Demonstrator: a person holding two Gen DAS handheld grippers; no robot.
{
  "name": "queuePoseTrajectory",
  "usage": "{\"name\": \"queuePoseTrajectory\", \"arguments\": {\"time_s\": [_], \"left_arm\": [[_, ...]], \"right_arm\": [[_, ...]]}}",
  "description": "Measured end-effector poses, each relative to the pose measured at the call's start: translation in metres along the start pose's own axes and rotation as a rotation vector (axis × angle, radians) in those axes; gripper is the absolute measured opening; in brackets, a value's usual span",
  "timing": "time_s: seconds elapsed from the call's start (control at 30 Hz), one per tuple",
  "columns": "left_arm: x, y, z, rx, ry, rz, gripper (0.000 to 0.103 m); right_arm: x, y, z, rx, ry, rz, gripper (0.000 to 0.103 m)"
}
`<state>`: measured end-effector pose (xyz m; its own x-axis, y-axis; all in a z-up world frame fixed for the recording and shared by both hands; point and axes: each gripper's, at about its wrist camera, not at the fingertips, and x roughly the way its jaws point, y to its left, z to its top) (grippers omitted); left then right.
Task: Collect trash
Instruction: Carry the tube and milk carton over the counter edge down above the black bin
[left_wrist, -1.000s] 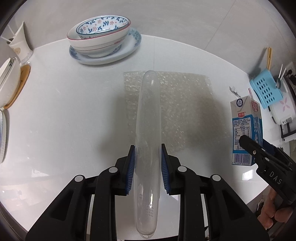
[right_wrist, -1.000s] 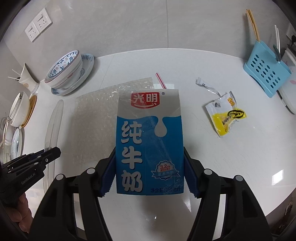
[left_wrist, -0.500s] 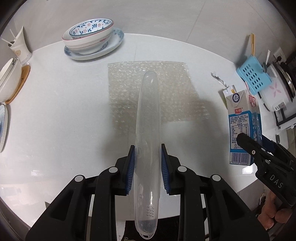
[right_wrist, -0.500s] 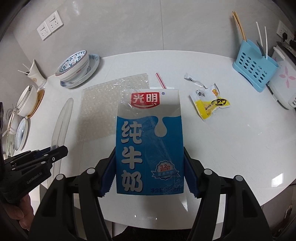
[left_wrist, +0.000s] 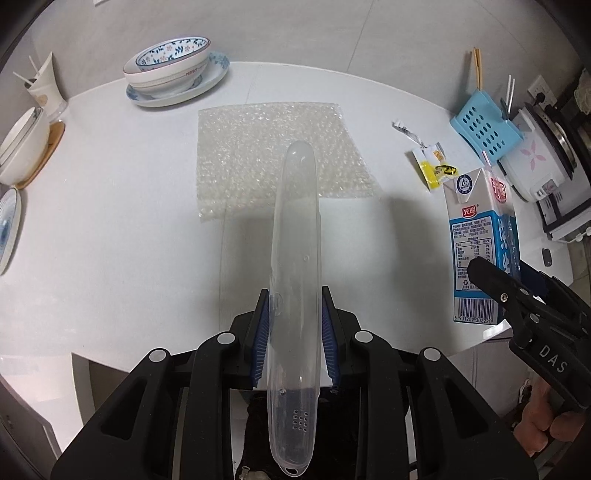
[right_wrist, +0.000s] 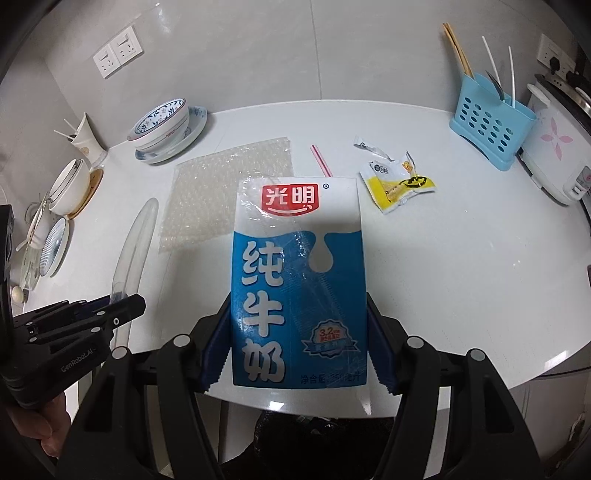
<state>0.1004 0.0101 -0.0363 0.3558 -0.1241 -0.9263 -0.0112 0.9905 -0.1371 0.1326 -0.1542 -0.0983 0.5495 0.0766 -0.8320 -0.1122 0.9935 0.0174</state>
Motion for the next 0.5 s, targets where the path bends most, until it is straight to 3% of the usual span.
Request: {"name": "queuePoseTrajectory", "arguments": {"time_s": [0.5], "left_arm": [[-0.011, -0.052, -0.070, 0.035, -0.003, -0.006, 0.025]], "right_arm": [[-0.043, -0.031, -0.056, -0.024, -0.028, 0.020, 0.061]]}}
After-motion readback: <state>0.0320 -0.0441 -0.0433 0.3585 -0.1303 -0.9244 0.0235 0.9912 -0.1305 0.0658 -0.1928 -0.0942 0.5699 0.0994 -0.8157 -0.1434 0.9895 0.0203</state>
